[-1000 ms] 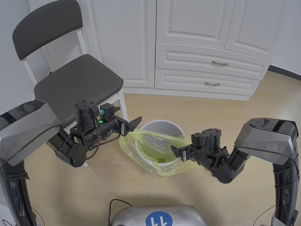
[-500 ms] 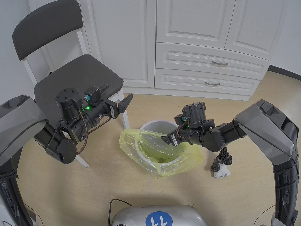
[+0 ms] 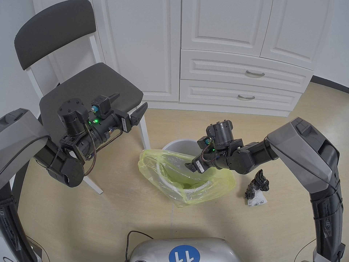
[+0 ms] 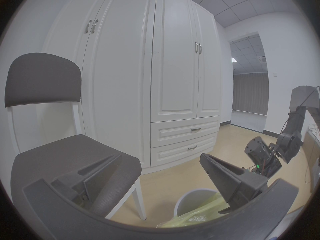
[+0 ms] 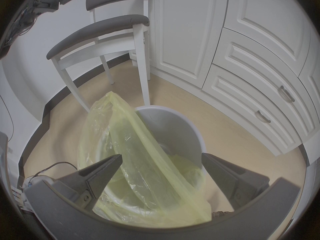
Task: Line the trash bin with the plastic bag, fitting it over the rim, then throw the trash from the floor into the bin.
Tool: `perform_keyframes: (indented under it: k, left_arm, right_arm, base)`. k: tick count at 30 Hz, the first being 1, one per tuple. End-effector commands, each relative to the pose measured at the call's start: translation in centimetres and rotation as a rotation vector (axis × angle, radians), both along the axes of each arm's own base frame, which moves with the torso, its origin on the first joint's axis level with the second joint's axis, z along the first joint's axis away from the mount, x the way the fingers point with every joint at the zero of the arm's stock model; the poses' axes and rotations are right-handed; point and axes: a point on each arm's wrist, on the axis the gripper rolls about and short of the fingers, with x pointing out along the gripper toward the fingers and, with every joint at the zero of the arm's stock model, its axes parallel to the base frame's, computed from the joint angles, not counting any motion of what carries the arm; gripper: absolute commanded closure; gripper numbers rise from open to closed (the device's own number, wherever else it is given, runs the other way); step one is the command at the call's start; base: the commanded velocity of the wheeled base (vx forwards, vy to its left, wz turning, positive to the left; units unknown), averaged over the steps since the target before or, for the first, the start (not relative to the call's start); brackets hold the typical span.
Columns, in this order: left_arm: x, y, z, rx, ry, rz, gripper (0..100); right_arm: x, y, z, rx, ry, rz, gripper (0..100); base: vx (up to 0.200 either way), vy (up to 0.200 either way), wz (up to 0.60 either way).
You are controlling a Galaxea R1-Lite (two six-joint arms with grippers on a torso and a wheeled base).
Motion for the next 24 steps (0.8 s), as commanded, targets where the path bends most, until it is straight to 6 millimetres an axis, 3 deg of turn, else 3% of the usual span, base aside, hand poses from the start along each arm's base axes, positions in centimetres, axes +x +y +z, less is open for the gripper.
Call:
perform_keyframes:
  k: [1,8,9,19,24]
  left_arm:
    - [0.1,0.0,-0.1,0.001,0.002,-0.001,0]
    - [0.3,0.1,-0.3,0.003,0.006,0.002,0]
    - [0.3,0.1,-0.4,0.003,0.008,0.002,0]
    - [0.4,0.1,-0.5,0.005,0.010,0.002,0]
    - [0.5,0.1,-0.8,0.007,0.016,0.001,0]
  right_arm:
    - [0.9,0.6,-2.7,-0.010,0.023,-0.004,0]
    - [2.2,0.8,-4.0,-0.002,0.015,-0.015,0]
    - [2.3,0.7,-4.1,-0.003,0.016,-0.016,100]
    - [3.3,0.6,-3.5,0.031,-0.011,-0.043,100]
    - [5.9,1.2,-2.4,0.124,-0.099,-0.118,100]
  base:
    - [0.000,0.000,0.00]
    - [0.000,0.000,0.00]
    - [0.000,0.000,0.00]
    - [0.000,0.000,0.00]
    - [0.000,0.000,0.00]
